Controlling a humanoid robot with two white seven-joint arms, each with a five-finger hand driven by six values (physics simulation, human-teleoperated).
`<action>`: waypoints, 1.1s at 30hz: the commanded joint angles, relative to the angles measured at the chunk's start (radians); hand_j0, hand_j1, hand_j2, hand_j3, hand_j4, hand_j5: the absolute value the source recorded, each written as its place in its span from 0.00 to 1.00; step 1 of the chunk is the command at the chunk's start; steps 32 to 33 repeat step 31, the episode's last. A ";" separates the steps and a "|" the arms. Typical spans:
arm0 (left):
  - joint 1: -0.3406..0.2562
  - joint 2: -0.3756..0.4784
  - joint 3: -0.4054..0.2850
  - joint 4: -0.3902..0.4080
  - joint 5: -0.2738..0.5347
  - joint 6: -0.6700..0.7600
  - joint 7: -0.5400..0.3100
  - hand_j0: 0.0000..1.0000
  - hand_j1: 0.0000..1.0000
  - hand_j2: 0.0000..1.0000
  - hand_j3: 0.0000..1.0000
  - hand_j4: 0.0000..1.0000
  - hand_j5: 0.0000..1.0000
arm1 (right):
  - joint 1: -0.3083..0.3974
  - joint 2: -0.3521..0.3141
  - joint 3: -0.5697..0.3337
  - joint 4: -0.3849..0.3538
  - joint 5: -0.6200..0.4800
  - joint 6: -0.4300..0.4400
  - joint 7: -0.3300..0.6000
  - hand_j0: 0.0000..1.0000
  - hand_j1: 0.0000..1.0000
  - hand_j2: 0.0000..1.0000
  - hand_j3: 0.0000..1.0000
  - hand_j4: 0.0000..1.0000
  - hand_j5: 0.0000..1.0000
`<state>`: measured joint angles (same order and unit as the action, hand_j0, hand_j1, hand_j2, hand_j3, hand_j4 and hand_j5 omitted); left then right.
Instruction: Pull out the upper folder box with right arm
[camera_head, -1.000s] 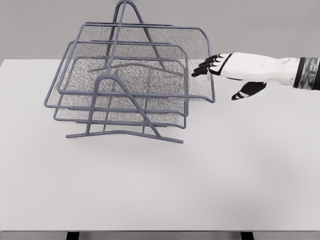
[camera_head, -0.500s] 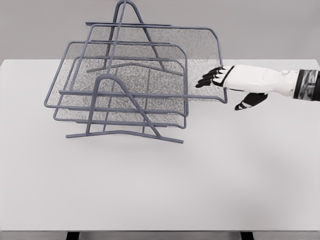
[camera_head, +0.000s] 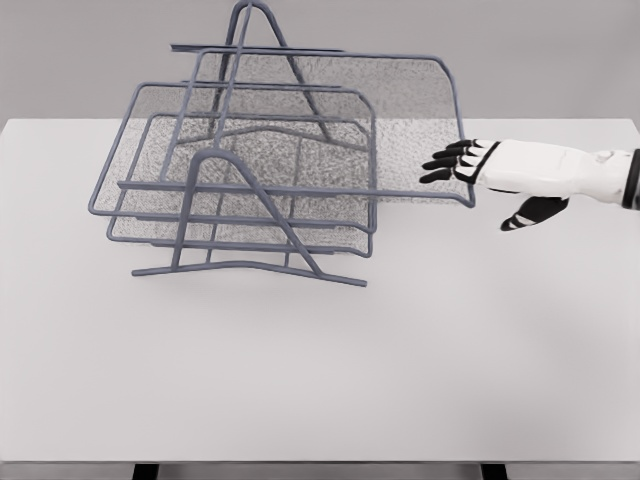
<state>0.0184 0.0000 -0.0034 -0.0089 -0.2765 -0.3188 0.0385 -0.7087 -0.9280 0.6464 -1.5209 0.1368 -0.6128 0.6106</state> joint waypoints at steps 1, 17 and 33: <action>0.000 0.000 0.000 0.000 0.000 0.000 0.000 1.00 1.00 1.00 1.00 1.00 1.00 | 0.000 -0.025 -0.001 -0.007 -0.005 0.002 0.000 1.00 1.00 1.00 1.00 1.00 1.00; 0.000 0.000 0.000 0.000 0.000 0.000 0.000 1.00 1.00 1.00 1.00 1.00 1.00 | 0.043 -0.132 -0.062 -0.058 -0.066 0.002 0.000 1.00 1.00 1.00 1.00 1.00 1.00; 0.000 0.000 0.000 0.000 0.000 0.000 0.000 1.00 1.00 1.00 1.00 1.00 1.00 | 0.043 -0.163 -0.105 -0.053 -0.181 0.002 0.000 1.00 1.00 1.00 1.00 1.00 1.00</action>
